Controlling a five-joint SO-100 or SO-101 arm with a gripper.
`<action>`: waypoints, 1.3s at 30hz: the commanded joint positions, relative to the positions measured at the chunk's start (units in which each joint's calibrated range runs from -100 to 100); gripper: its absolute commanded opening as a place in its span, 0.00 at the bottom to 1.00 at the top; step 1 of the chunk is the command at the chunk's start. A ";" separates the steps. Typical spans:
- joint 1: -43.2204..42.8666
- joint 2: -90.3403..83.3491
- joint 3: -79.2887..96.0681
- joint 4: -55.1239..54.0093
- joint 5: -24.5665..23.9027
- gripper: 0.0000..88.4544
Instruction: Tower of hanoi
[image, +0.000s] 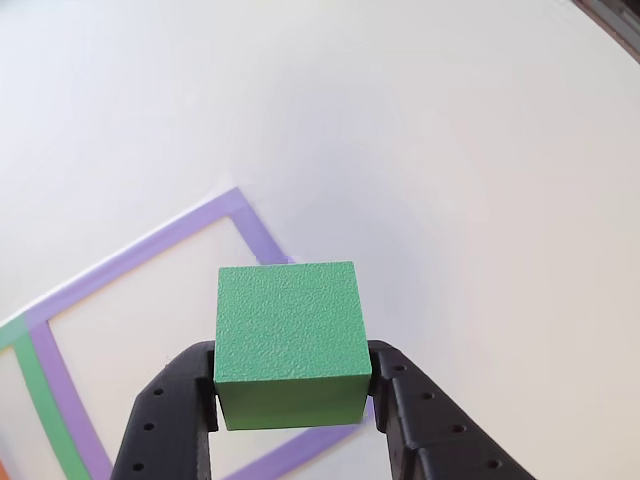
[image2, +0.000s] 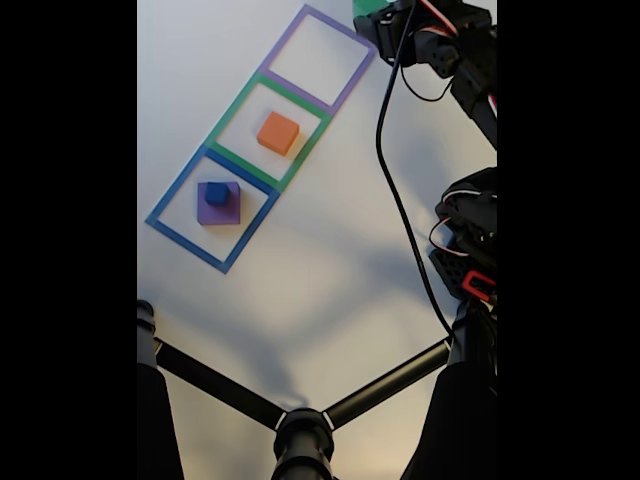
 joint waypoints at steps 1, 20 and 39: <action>-0.69 4.55 3.74 -17.23 0.00 0.11; -0.62 31.39 9.01 -50.09 0.00 0.12; -4.89 48.22 9.10 -72.03 0.00 0.12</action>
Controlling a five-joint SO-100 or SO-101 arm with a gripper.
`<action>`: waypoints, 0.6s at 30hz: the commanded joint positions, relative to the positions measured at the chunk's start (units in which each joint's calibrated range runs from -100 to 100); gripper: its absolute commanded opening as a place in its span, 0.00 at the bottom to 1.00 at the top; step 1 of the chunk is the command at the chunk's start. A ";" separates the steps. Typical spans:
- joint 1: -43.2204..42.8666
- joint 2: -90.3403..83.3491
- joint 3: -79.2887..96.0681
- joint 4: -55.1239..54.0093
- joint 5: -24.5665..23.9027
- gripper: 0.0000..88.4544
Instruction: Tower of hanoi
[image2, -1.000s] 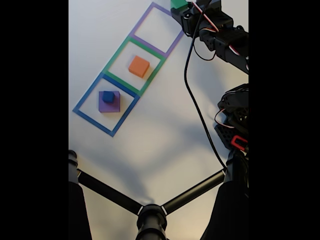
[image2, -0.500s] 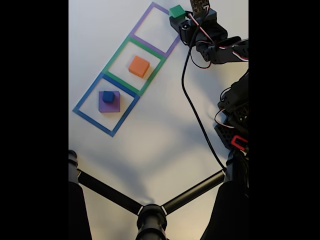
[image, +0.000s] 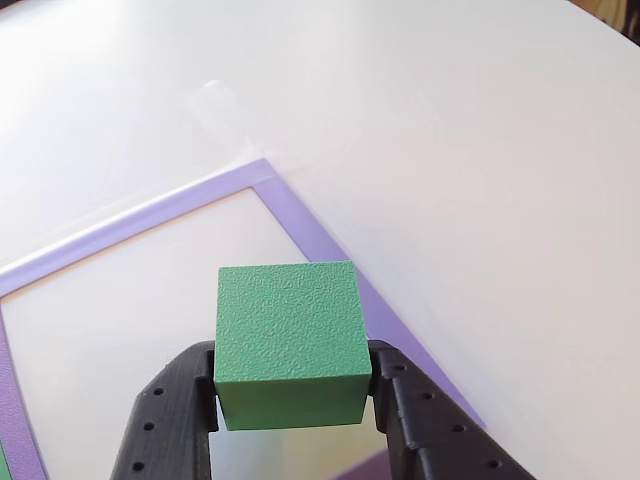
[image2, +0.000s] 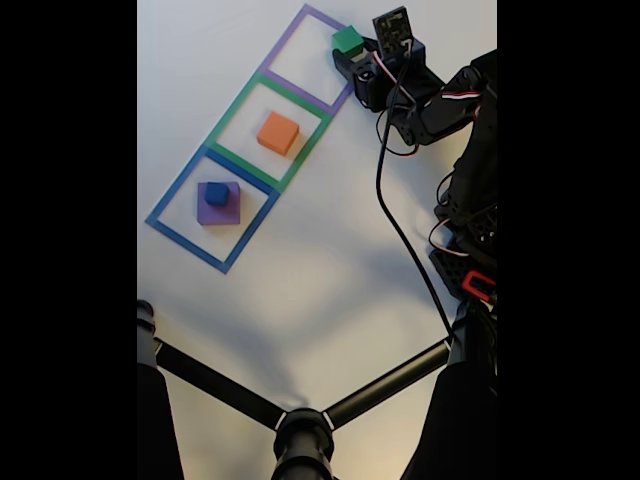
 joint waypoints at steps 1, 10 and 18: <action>-2.20 0.44 -2.17 -3.69 0.19 0.12; -2.43 4.69 -4.26 -6.61 0.19 0.12; -3.11 5.97 -4.26 -7.98 0.19 0.12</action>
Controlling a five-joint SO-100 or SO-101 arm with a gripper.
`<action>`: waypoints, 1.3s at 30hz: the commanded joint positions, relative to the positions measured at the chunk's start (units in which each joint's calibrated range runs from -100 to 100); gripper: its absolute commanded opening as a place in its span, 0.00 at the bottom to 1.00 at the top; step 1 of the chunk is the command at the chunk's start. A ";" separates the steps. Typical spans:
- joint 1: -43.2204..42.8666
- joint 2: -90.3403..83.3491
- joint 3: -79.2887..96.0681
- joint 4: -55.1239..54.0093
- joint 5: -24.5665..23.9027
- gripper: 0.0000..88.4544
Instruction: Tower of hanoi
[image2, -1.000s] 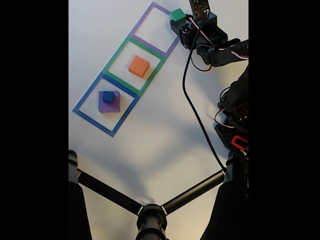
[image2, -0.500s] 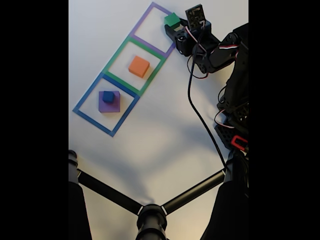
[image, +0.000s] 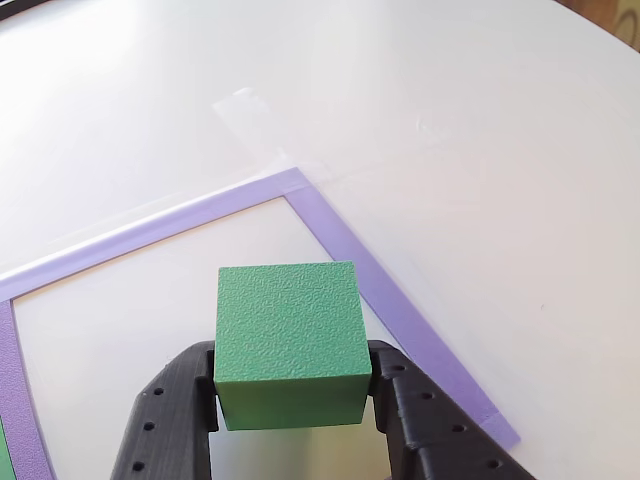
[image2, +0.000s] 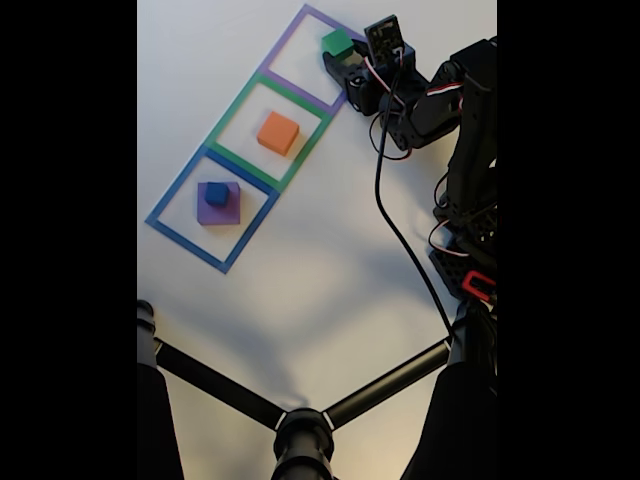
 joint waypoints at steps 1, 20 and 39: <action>-1.27 -0.43 -1.25 -2.72 0.00 0.12; -1.73 2.21 -1.16 -5.72 0.00 0.25; -6.38 -32.48 -2.34 32.56 0.00 0.21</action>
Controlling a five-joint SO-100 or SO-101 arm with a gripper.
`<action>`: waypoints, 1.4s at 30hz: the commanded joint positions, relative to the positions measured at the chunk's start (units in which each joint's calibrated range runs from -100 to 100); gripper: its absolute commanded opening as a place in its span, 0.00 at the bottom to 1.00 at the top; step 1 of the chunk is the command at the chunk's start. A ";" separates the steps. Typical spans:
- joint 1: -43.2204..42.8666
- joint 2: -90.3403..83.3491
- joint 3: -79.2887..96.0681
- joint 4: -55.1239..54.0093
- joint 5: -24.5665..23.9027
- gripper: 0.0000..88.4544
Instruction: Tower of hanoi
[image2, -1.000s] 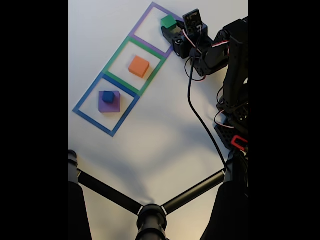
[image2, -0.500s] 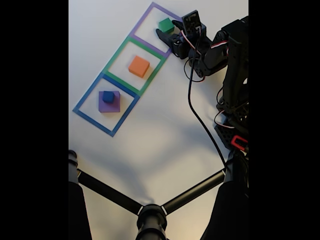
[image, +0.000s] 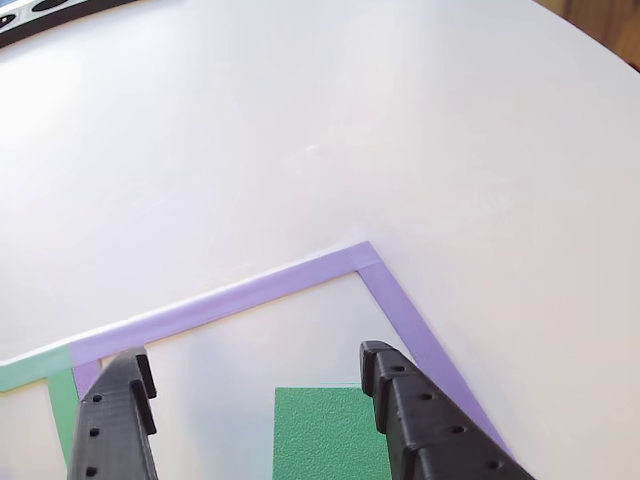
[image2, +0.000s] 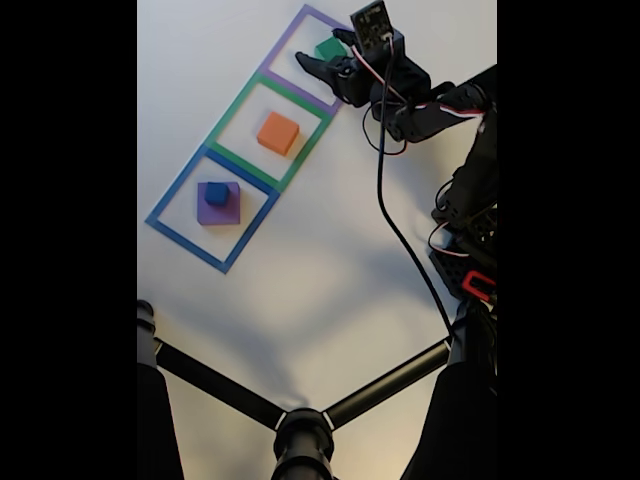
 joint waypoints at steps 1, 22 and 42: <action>-2.09 -16.36 -3.50 17.96 0.00 0.19; -9.49 -38.47 -63.20 123.42 0.00 0.01; -29.77 -46.40 -64.56 134.35 0.00 0.03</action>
